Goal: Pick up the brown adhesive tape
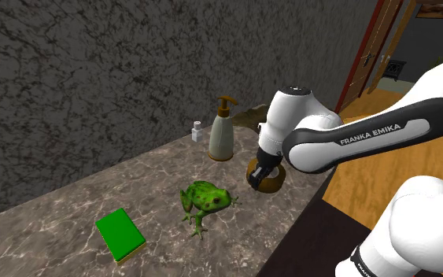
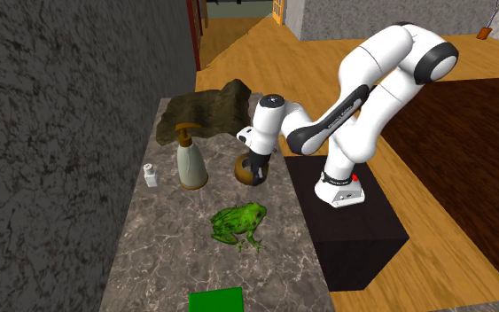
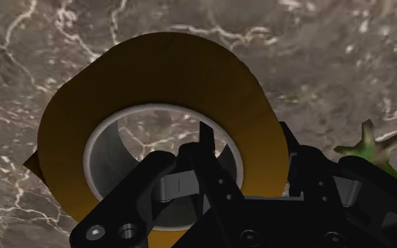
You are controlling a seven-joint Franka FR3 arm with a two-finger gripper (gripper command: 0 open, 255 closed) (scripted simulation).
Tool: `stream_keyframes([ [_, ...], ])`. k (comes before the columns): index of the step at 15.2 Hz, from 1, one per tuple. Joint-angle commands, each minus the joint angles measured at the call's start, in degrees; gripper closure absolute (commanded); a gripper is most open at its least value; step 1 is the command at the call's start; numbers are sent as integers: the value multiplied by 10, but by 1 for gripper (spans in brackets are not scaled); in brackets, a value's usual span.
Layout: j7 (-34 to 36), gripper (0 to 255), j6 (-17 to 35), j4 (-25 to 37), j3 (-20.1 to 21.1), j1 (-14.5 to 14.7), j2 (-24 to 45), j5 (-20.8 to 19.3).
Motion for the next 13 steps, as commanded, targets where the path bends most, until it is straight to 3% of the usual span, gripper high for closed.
stream_keyframes([
  [1, -2, 255, -20, 8, -3, 1, -13, 0],
  [13, -9, 255, -116, 60, -15, 2, -57, -1],
])
